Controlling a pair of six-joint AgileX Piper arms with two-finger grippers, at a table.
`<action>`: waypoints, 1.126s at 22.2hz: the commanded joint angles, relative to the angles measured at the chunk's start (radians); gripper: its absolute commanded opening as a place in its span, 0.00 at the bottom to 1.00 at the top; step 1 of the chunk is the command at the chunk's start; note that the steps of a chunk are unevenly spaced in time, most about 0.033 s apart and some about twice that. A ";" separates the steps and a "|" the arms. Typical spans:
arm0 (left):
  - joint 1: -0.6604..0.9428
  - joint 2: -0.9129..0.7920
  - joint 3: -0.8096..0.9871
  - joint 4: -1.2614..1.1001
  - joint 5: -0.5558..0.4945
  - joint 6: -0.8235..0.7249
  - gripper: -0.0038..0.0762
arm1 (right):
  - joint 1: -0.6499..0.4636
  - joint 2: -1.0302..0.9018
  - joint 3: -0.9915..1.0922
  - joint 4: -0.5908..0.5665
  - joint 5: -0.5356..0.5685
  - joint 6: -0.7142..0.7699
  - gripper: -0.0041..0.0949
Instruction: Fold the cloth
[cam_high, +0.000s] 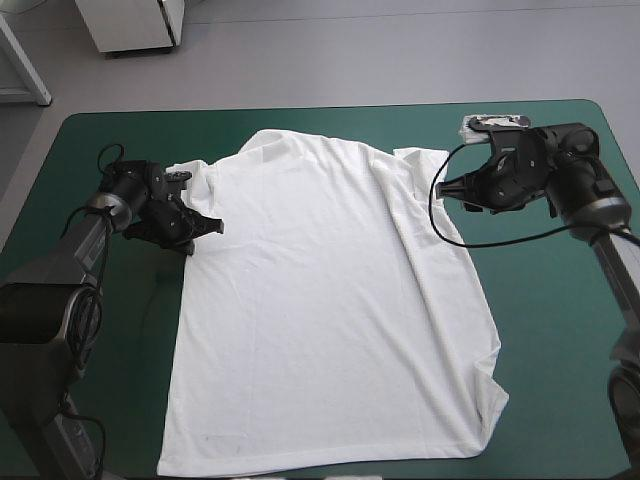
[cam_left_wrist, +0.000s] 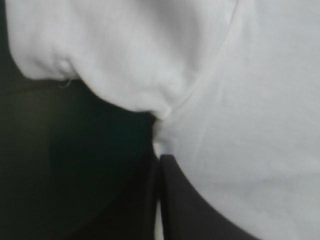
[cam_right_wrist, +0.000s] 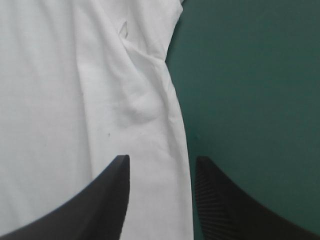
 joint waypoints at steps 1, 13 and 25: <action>-0.013 -0.034 -0.053 -0.048 -0.009 -0.001 0.04 | -0.010 0.061 -0.104 0.015 -0.054 -0.022 0.56; -0.013 -0.034 -0.108 -0.067 -0.018 0.005 0.04 | -0.010 0.366 -0.218 0.085 -0.025 -0.049 0.58; -0.013 -0.034 -0.108 -0.069 -0.003 0.005 0.04 | -0.010 0.485 -0.218 0.064 0.015 -0.055 0.26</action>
